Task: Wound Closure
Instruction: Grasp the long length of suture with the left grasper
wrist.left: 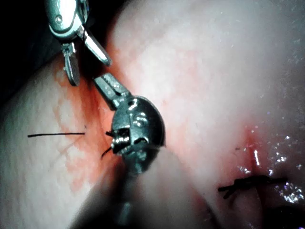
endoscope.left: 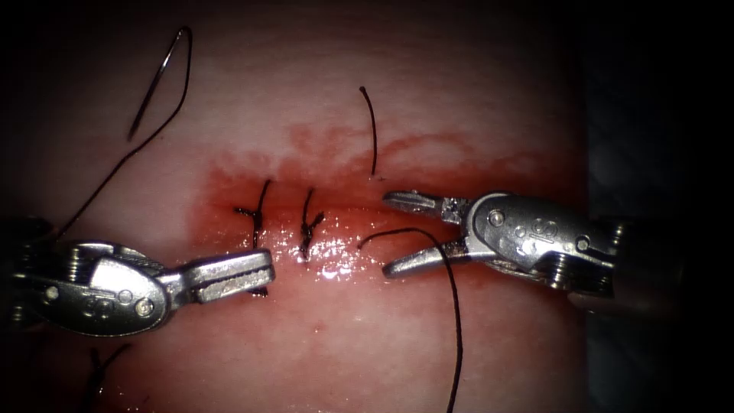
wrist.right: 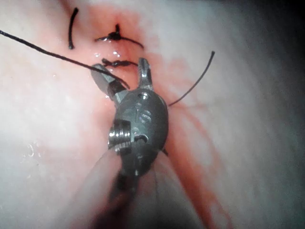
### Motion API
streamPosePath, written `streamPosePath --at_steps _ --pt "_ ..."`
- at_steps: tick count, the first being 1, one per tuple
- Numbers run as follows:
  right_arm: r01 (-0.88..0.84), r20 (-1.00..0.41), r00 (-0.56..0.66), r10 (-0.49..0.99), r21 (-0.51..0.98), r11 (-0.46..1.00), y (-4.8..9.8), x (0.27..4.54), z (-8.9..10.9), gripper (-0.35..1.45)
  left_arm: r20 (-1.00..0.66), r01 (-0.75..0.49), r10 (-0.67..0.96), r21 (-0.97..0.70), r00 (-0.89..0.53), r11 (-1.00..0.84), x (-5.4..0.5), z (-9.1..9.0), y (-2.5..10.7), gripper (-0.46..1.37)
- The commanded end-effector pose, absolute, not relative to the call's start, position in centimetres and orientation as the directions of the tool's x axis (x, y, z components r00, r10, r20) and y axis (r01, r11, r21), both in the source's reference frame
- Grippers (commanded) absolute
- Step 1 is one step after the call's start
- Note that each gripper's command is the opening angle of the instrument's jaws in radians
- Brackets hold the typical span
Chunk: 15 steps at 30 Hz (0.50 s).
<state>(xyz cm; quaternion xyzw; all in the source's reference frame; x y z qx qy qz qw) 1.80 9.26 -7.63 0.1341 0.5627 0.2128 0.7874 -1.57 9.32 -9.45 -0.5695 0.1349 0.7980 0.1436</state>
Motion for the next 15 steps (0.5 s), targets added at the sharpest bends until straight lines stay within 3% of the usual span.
streamPosePath --at_steps 1,11,15 --pt "-0.179 -0.829 0.276 0.486 0.452 0.874 9.26 1.80 -7.64 1.19 -0.947 -0.380 0.071 0.056 -0.312 -0.923 -1.57 -9.45 9.32 0.02" --pt "-0.181 -0.829 0.276 0.486 0.452 0.873 9.28 1.81 -7.62 1.19 -0.946 -0.340 0.043 0.073 -0.321 -0.938 -1.62 -9.48 9.30 0.27" --pt "-0.181 -0.829 0.276 0.486 0.452 0.873 9.28 1.81 -7.62 1.20 -0.938 -0.297 0.004 0.106 -0.346 -0.949 -1.76 -9.53 9.28 0.46"
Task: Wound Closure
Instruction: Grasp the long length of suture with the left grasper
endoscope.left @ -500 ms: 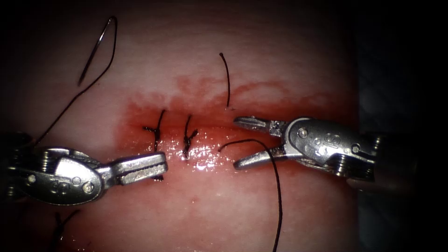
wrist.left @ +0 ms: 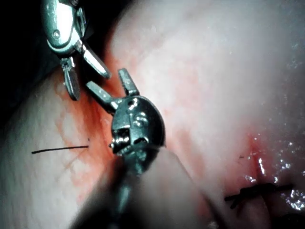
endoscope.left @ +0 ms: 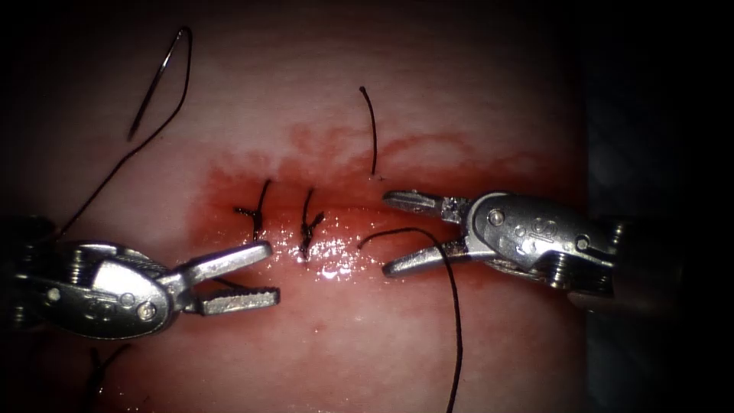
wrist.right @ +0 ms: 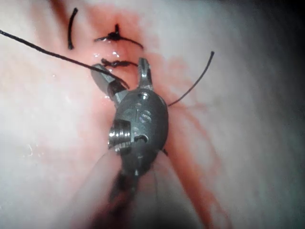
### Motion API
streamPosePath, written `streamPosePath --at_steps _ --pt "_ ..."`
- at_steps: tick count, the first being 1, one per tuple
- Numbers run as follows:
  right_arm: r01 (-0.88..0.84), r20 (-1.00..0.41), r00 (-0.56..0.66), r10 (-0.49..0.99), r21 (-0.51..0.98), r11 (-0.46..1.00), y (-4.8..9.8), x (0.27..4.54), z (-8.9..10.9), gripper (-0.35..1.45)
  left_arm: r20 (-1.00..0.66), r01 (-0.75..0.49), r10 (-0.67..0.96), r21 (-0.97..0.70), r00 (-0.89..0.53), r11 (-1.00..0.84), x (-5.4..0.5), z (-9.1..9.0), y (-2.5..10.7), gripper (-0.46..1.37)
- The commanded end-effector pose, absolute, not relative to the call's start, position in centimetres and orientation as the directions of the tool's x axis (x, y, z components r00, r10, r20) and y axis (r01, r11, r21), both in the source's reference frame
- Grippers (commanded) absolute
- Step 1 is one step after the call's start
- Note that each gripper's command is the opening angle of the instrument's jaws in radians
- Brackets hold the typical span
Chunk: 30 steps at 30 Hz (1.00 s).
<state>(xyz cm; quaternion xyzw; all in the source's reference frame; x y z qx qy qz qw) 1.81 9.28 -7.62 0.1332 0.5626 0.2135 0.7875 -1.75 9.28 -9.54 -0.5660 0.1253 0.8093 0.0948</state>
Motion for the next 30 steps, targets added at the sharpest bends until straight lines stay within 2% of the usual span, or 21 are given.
streamPosePath --at_steps 1,4,14,22,30 --pt "-0.181 -0.829 0.276 0.486 0.452 0.873 9.3 1.81 -7.6 1.20 -0.937 -0.288 -0.007 0.114 -0.350 -0.951 -1.82 -9.5 9.3 0.51" --pt "-0.181 -0.829 0.276 0.486 0.452 0.873 9.3 1.81 -7.6 1.20 -0.934 -0.265 -0.041 0.142 -0.354 -0.954 -2.00 -9.6 9.3 0.63" --pt "-0.181 -0.829 0.276 0.486 0.452 0.874 9.3 1.79 -7.6 1.21 -0.910 -0.167 -0.105 0.185 -0.400 -0.968 -2.53 -9.6 9.2 0.74" --pt "-0.180 -0.830 0.276 0.485 0.451 0.874 9.3 1.80 -7.6 1.21 -0.909 -0.141 -0.144 0.214 -0.392 -0.967 -2.72 -9.6 9.2 0.81" --pt "-0.180 -0.830 0.276 0.484 0.450 0.875 9.3 1.80 -7.6 1.22 -0.908 -0.114 -0.155 0.214 -0.389 -0.970 -2.93 -9.6 9.2 0.80"
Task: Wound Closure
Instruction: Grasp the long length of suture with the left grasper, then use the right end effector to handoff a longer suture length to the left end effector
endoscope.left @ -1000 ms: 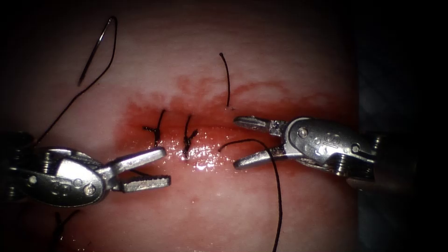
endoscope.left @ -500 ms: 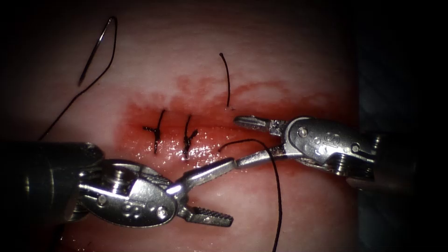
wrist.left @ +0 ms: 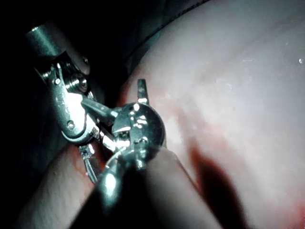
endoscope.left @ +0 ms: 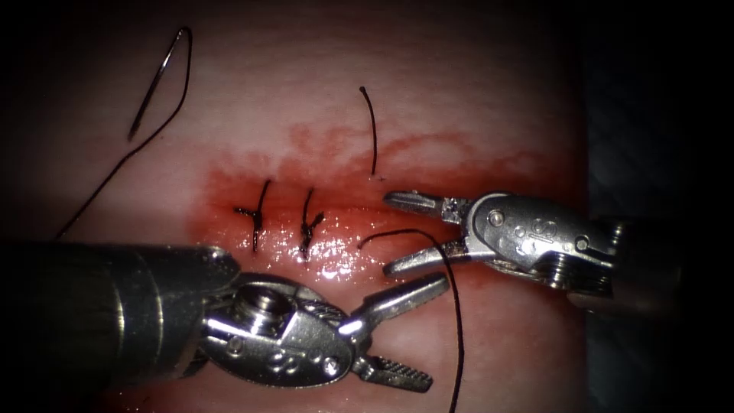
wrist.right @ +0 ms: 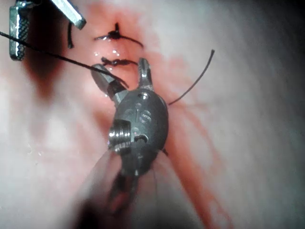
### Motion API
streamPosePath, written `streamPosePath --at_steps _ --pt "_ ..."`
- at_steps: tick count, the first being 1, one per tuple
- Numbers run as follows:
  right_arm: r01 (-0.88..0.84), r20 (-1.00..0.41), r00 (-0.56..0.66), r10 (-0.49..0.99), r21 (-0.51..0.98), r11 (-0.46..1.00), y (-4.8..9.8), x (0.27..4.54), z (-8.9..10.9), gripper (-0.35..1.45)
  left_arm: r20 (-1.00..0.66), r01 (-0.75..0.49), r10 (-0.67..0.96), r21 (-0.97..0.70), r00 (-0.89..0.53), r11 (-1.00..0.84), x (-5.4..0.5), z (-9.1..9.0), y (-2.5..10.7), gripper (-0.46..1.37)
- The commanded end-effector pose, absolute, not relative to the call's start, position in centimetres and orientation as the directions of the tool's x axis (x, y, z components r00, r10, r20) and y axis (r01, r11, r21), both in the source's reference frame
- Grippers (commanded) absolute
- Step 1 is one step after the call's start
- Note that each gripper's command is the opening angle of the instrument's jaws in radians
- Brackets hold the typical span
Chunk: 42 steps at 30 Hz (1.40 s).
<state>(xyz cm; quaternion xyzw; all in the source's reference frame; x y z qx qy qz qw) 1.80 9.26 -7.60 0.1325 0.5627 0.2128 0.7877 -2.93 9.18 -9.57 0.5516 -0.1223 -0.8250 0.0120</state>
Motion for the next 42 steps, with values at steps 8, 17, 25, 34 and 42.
streamPosePath --at_steps 8,17,25,34,42 --pt "-0.180 -0.831 0.276 0.483 0.449 0.875 9.25 1.80 -7.59 1.22 -0.917 -0.102 -0.163 0.213 -0.365 -0.972 -3.11 -9.60 9.15 0.80" --pt "-0.180 -0.831 0.276 0.483 0.449 0.875 9.25 1.80 -7.59 1.21 -0.925 -0.064 -0.180 0.213 -0.335 -0.975 -3.23 -9.55 9.08 0.68" --pt "-0.180 -0.831 0.276 0.483 0.449 0.875 9.25 1.80 -7.60 1.21 -0.924 0.011 -0.206 0.214 -0.322 -0.977 -3.13 -9.54 9.09 -0.35" --pt "-0.180 -0.831 0.276 0.483 0.449 0.875 9.24 1.80 -7.61 1.22 -0.922 -0.028 -0.203 0.225 -0.331 -0.974 -2.80 -9.52 9.23 -0.35" --pt "-0.198 -0.831 0.276 0.484 0.444 0.874 9.28 1.79 -7.68 1.25 -0.920 -0.041 -0.199 0.226 -0.337 -0.973 -2.52 -9.52 9.33 -0.35"
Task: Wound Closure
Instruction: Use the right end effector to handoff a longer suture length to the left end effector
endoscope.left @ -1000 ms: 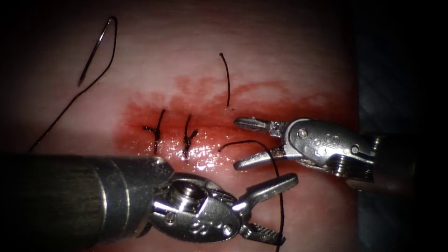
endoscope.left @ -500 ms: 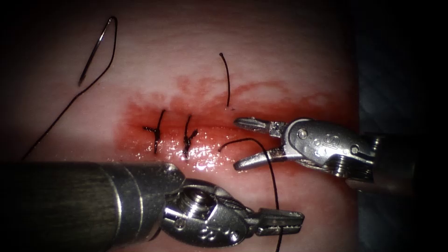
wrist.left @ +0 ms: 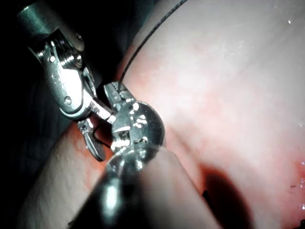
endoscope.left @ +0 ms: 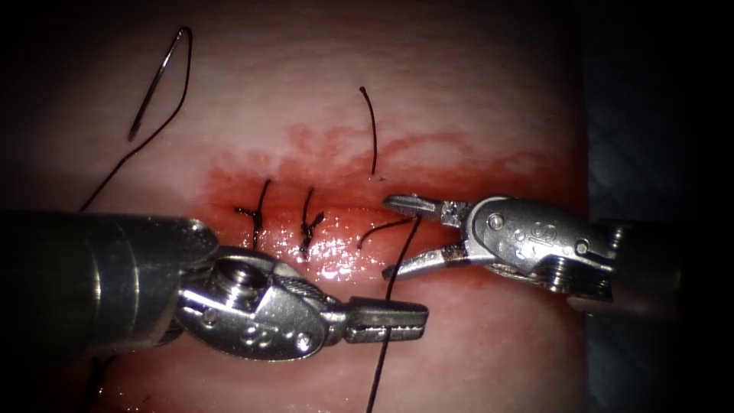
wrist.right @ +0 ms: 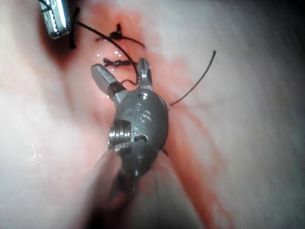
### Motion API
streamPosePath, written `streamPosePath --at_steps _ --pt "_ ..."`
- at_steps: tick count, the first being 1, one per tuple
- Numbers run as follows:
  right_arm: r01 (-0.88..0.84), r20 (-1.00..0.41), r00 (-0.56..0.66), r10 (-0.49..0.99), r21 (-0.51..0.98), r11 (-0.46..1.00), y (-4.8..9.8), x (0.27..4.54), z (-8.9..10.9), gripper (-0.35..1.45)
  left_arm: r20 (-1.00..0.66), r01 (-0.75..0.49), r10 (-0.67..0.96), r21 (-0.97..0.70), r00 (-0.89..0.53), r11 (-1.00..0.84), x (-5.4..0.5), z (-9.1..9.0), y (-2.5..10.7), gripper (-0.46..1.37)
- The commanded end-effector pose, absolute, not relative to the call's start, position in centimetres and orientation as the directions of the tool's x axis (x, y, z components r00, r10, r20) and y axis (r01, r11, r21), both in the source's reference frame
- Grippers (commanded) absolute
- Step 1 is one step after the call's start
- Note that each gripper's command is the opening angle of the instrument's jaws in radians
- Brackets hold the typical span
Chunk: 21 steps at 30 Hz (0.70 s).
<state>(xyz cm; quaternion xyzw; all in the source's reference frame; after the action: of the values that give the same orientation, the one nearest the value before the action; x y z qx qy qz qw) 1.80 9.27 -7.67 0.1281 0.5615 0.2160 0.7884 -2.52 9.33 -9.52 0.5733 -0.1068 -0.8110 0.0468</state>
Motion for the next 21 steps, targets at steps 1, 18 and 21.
streamPosePath --at_steps 1,18,21 --pt "-0.211 -0.843 0.282 0.459 0.413 0.886 9.34 1.78 -7.73 1.27 -0.921 -0.039 -0.200 0.226 -0.335 -0.973 -2.48 -9.50 9.33 -0.35" --pt "-0.143 -0.918 0.345 0.195 0.154 0.978 9.50 1.89 -8.10 1.38 -0.926 -0.037 -0.185 0.209 -0.329 -0.977 -2.23 -9.33 9.40 -0.35" --pt "-0.098 -0.929 0.346 0.132 0.104 0.990 9.49 1.96 -8.14 1.33 -0.926 -0.037 -0.184 0.208 -0.329 -0.977 -2.24 -9.33 9.41 -0.35"
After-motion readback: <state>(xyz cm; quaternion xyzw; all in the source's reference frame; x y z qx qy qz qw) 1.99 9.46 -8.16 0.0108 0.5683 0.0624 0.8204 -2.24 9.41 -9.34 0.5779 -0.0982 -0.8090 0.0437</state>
